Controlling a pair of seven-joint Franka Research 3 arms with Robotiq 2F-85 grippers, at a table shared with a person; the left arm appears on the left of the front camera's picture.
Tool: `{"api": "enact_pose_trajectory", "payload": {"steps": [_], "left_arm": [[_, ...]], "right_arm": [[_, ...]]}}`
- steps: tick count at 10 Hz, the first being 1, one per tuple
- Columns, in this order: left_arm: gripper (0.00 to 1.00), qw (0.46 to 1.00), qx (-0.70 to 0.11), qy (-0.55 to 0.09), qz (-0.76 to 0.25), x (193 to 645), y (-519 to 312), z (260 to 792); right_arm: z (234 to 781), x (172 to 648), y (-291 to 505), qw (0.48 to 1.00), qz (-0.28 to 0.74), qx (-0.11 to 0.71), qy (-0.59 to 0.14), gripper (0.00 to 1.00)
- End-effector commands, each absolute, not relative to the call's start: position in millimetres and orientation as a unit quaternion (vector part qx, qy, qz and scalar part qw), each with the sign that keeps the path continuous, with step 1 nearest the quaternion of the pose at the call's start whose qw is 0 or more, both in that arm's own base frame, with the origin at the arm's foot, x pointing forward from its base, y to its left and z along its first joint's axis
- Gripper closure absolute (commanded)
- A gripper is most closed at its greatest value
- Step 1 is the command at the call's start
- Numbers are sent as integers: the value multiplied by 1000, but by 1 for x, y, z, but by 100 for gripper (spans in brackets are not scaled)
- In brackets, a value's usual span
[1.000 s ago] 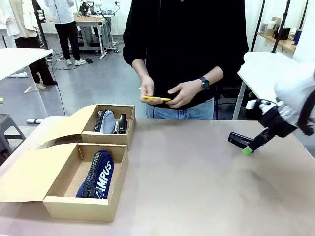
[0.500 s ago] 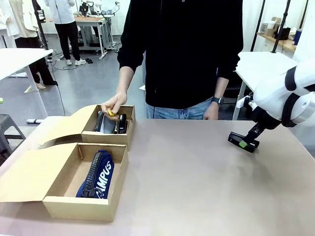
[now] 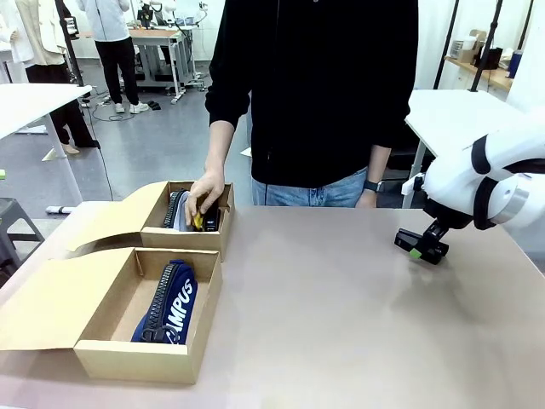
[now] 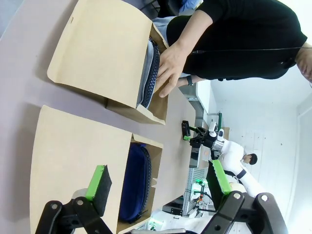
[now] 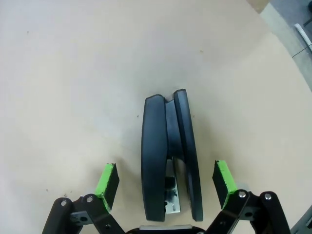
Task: Place items inside the box.
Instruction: Pick up a Pencil pouch or Stapler and place it inside the Mailer Box closest to the robot.
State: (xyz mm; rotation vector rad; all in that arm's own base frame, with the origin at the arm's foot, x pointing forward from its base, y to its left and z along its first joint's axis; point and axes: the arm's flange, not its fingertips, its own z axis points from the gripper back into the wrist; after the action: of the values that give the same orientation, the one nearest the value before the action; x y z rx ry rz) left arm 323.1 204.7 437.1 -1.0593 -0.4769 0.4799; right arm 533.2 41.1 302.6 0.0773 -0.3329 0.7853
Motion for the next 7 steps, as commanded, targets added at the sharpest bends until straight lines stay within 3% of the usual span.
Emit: {"api": "enact_pose_trajectory", "payload": {"steps": [1,2,3,4,5,6,7], "left_arm": [[0,806,-501,-231,214,322,205,436],[0,806,-501,-231,214,322,205,436],[0,806,-501,-231,214,322,205,436],[0,806,-501,-231,214,322,205,436],[0,806,-501,-231,214,322,205,436],[0,806,-501,-231,214,322,205,436],[0,806,-501,-231,214,322,205,436]], "right_arm": [[300,540,32,910,370,57,-176,0],[298,539,30,912,365,66,-174,0],[298,538,30,913,362,67,-175,60],[297,537,30,914,360,68,-174,60],[296,537,31,915,358,67,-176,100],[297,537,31,915,356,68,-178,66],[297,537,30,917,351,70,-179,100]]}}
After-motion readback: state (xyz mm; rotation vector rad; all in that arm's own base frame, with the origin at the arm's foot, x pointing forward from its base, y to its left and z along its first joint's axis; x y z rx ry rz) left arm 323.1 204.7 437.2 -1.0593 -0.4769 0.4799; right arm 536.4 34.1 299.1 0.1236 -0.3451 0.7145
